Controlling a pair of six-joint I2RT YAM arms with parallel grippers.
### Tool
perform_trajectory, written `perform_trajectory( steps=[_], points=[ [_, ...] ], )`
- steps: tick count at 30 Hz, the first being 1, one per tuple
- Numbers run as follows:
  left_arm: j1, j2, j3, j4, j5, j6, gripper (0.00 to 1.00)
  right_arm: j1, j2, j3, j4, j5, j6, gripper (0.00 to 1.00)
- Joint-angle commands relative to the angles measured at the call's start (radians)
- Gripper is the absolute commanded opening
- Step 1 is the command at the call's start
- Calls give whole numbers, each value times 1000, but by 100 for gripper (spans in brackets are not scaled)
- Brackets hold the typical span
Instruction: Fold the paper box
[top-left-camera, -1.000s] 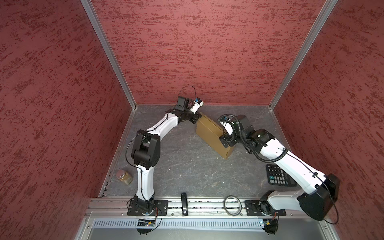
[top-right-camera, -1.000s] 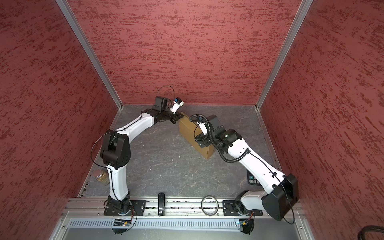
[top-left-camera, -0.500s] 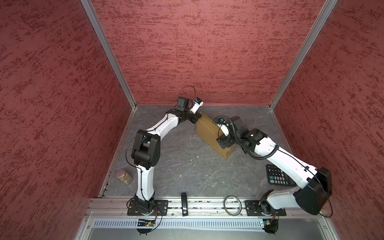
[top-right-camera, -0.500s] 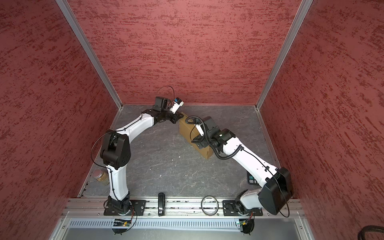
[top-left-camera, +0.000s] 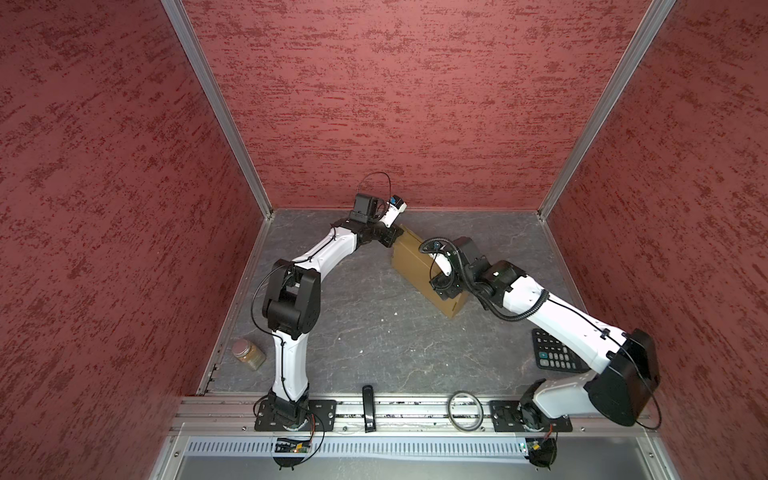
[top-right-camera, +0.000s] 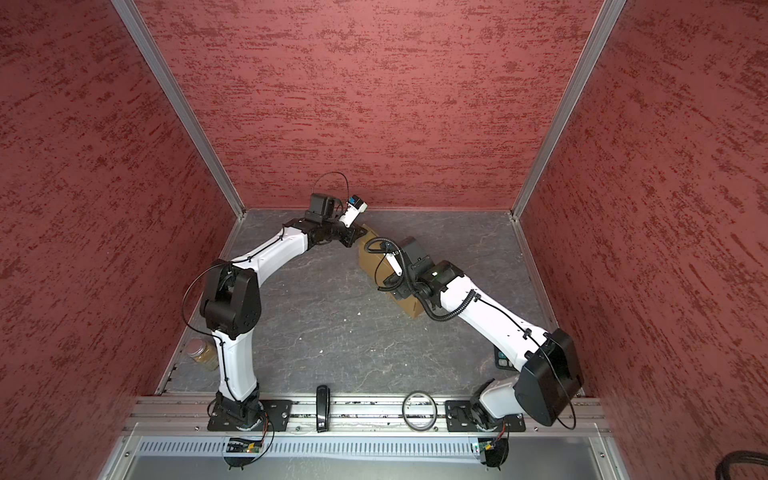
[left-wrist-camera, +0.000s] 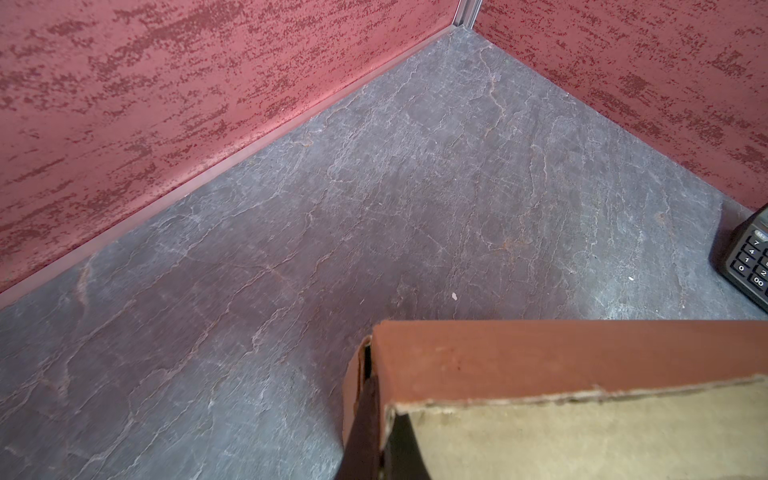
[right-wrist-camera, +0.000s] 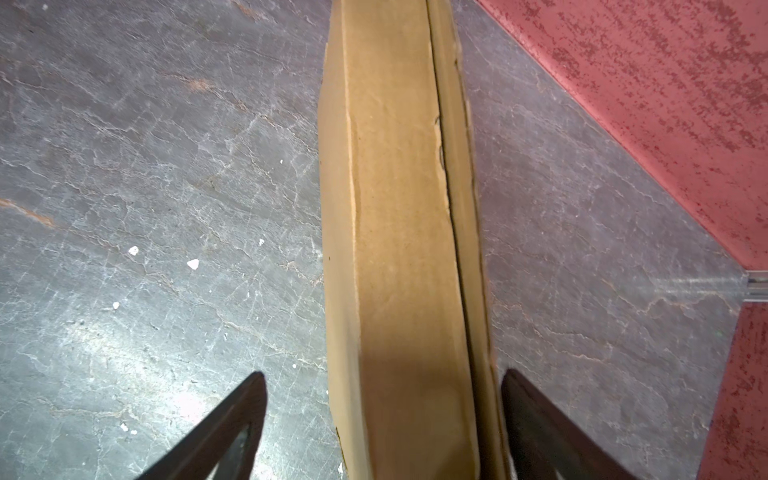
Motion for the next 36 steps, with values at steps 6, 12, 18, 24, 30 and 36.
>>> perform_trajectory(
  steps=[6,12,18,24,30,36],
  points=[
    [-7,21,-68,-95,-11,-12,0,24,14,-47,68,90,3,80],
    [-3,14,-84,-83,-14,-20,3,31,28,-58,75,105,11,79],
    [2,8,-102,-64,-12,-27,8,37,29,-64,83,111,22,75],
    [5,5,-119,-51,-11,-27,13,41,28,-70,91,130,32,71],
    [6,8,-123,-44,-6,-29,12,42,16,-88,115,152,27,71],
    [7,16,-127,-32,-5,-30,11,48,-4,-129,174,184,-12,73]
  ],
)
